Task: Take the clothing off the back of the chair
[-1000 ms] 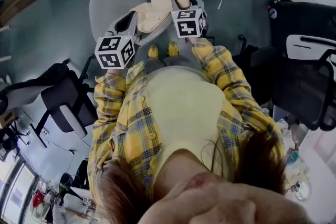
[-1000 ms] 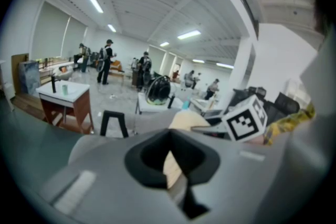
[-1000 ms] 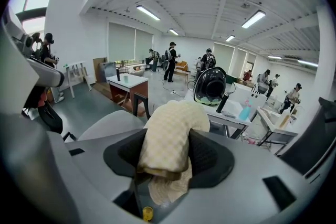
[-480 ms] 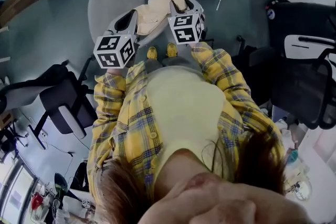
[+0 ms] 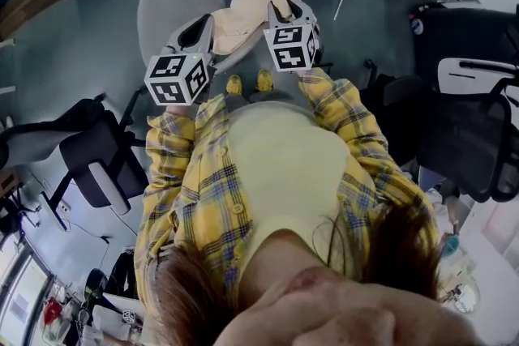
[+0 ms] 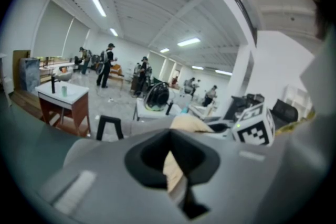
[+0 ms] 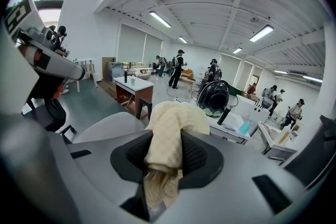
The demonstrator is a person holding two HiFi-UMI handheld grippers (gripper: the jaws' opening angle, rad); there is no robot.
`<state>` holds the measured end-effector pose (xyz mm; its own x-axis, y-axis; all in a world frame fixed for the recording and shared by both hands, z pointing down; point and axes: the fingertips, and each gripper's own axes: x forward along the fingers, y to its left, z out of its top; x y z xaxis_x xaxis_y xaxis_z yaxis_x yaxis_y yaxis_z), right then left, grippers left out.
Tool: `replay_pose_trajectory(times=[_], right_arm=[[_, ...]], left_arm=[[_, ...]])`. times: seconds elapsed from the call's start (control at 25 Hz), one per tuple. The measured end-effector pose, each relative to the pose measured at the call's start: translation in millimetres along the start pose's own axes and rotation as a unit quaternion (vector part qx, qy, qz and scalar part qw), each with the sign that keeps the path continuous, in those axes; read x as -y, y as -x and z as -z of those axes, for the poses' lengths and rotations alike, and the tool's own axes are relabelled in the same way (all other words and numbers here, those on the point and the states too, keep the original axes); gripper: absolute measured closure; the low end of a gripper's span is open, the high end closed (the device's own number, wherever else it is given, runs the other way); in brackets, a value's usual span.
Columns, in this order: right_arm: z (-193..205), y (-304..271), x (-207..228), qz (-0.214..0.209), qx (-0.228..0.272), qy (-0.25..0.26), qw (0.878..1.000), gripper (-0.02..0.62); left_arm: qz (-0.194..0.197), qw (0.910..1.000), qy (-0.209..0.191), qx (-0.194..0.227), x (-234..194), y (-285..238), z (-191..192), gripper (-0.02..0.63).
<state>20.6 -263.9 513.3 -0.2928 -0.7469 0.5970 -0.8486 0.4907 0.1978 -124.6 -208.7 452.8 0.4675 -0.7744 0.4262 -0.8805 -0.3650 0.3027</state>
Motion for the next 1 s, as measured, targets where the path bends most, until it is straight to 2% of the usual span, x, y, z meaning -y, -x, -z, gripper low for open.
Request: replay_pose_trajectory(times=[0.52,1.0], right_arm=[[-15.8,21.1,-6.1,-0.017,0.03,-0.015,0.999,0.488],[-56.9,50.7,8.2,-0.036,0.083,-0.047,0.995,0.497]], left_arm=[[-0.022,0.9996,0.01,0.014,-15.9,11.6,-3.9,0.601],[-0.035,0.9987,0.018,0.033,-19.6,21.0,-15.3,0.601]])
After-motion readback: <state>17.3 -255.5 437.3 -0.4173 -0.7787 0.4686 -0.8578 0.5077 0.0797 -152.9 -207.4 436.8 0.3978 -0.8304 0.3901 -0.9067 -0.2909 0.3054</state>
